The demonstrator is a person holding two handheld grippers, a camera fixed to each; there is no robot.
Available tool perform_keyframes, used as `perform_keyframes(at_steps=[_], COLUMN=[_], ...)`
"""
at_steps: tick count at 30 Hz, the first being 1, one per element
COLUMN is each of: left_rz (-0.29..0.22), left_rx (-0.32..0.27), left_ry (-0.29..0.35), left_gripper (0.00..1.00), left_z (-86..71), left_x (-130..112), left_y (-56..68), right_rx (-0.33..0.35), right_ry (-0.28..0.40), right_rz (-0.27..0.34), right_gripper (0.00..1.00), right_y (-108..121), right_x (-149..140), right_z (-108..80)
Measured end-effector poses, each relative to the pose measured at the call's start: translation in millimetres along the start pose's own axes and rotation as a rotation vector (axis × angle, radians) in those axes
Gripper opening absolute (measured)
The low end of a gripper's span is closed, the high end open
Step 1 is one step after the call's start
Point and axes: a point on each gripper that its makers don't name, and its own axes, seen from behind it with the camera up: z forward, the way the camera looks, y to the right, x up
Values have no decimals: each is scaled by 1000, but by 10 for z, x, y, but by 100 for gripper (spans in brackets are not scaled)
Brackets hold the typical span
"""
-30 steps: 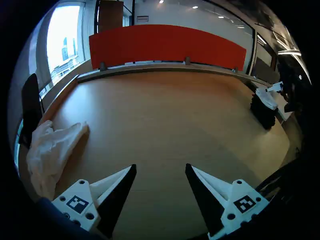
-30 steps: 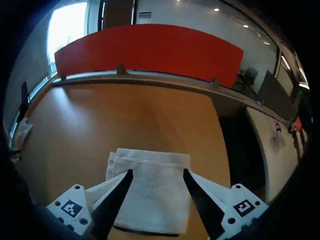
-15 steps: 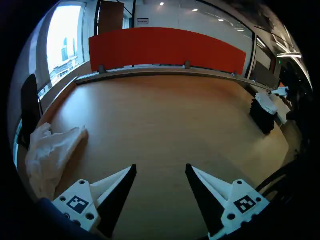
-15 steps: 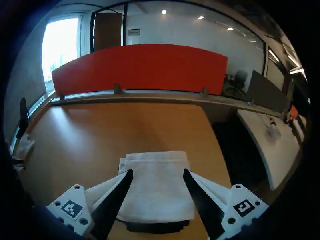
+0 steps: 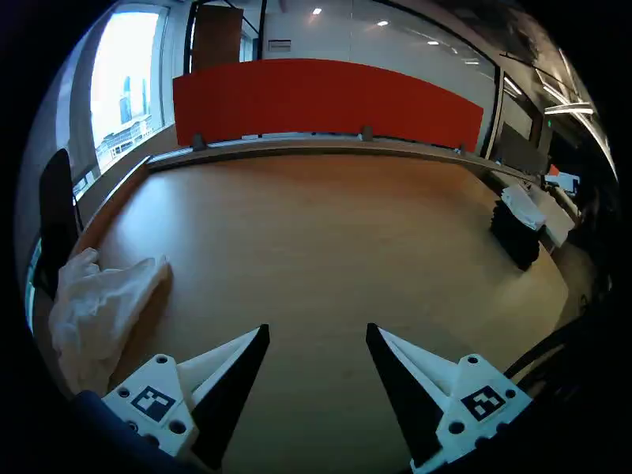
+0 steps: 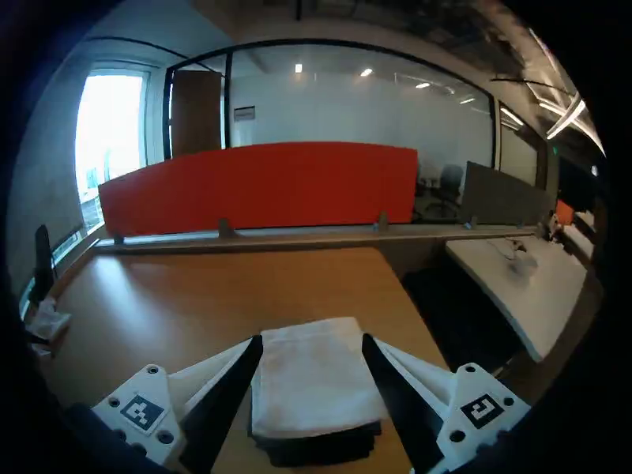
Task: Fold towel
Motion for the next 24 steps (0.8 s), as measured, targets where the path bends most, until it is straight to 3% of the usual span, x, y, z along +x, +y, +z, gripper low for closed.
perform_keyframes(at_steps=[17, 24], left_rz=[-5, 3], left_rx=[0, -3], left_ry=[20, 32], left_gripper=[91, 91], left_z=[-26, -19], left_x=[50, 78], left_y=[-12, 5], right_rx=[-55, -106], right_ry=[161, 237], right_rz=[17, -23], right_gripper=[97, 98], right_y=[-93, -114], right_x=[242, 357], right_z=[-186, -287])
